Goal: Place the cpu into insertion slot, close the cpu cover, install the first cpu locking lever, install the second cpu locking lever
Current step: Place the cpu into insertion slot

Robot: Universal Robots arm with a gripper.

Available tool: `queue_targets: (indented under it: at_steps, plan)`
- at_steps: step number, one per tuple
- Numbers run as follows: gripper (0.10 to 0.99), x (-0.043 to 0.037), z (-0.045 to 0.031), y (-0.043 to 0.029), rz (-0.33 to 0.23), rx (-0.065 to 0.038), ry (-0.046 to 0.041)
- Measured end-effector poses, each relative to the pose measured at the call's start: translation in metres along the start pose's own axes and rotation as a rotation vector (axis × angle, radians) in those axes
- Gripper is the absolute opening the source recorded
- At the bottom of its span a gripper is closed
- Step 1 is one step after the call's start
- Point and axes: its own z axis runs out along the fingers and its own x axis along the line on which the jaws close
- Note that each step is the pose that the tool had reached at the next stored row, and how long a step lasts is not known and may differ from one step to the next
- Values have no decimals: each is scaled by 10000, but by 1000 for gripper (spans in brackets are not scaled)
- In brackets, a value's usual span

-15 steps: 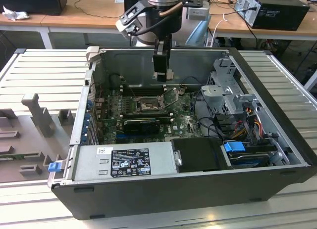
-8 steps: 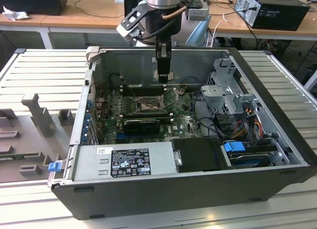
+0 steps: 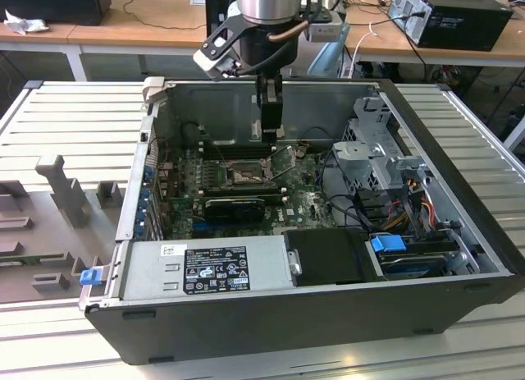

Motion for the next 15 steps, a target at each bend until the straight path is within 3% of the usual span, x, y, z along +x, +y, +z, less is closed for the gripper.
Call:
queue_targets:
  at_steps: [2, 5, 11, 15]
  plan:
    - [541, 0, 11, 0, 0, 0, 6]
    - [541, -1, 104, -8, -13, 3, 8]
    - [541, -3, 156, -25, -59, 5, 16]
    - [541, 1, 248, -56, -208, 6, 28]
